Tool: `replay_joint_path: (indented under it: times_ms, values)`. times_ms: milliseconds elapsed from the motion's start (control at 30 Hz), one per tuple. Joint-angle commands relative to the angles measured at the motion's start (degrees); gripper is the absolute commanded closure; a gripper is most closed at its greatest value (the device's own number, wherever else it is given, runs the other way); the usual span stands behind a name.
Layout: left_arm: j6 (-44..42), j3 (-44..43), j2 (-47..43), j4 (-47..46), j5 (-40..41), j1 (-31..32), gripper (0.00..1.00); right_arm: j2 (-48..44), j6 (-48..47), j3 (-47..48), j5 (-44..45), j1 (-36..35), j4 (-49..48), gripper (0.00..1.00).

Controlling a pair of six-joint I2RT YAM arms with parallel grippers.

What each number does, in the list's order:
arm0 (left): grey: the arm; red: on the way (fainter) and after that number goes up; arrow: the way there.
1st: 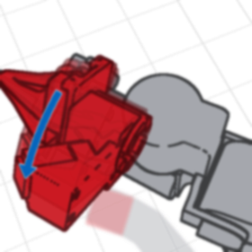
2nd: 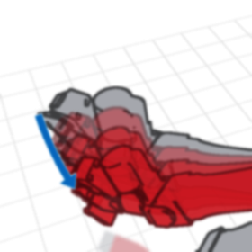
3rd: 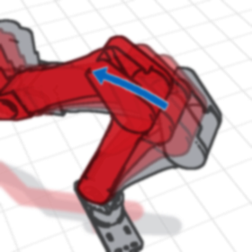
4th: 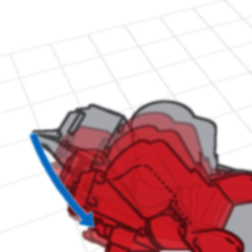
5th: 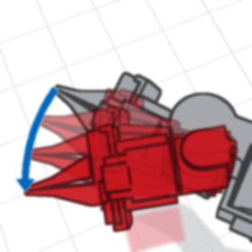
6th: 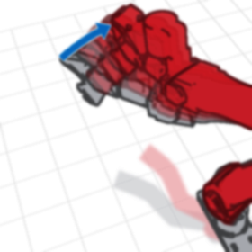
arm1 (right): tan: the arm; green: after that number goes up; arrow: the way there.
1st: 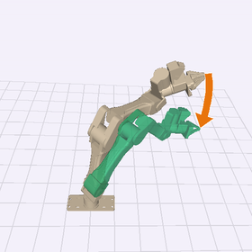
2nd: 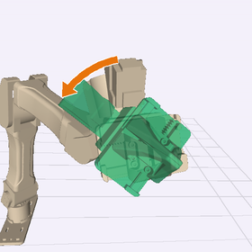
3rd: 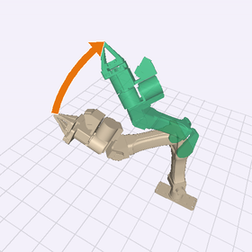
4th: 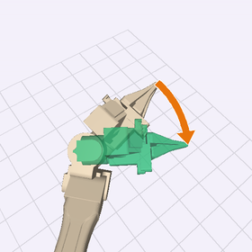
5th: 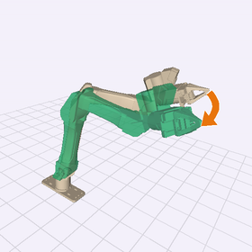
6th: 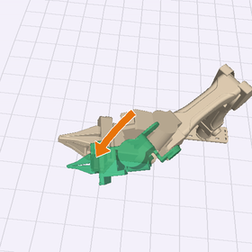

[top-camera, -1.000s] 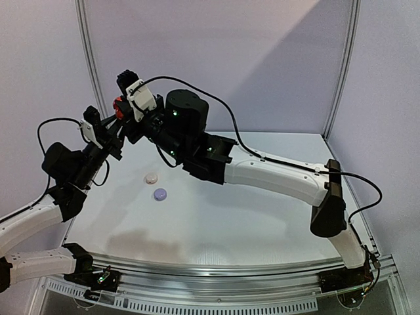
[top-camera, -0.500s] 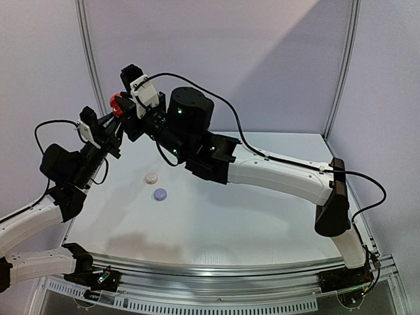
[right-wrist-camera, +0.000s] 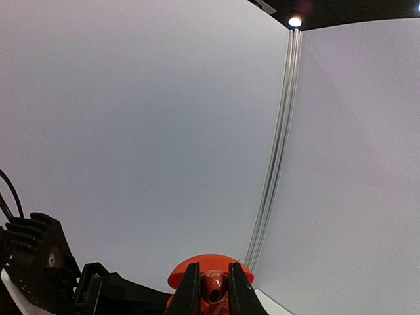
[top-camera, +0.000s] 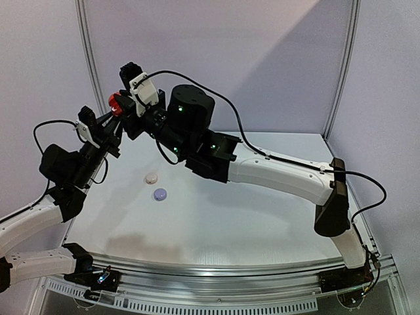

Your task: Insert the wireless bluetooth earbuds into the charging case

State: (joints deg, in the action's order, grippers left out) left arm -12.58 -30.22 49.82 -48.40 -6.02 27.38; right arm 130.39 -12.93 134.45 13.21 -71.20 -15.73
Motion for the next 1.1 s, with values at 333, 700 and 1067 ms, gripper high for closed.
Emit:
replay_joint_path:
  times_ms: [333, 700, 1067]
  values:
    - [0.42, 0.28, -0.76, -1.74, -0.73, 0.31, 1.0, 3.29, 0.9, 3.79, -2.52, 0.48, 3.26, 1.0]
    - [0.22, 0.29, -0.87, -1.55, -0.28, 0.31, 1.0, 1.86, -0.77, 1.64, 0.15, 0.56, 6.04, 1.0]
    - [0.06, -0.04, -0.65, -1.19, -0.14, 0.22, 1.0, 1.36, -4.28, 1.73, 0.05, 0.6, 7.09, 1.0]
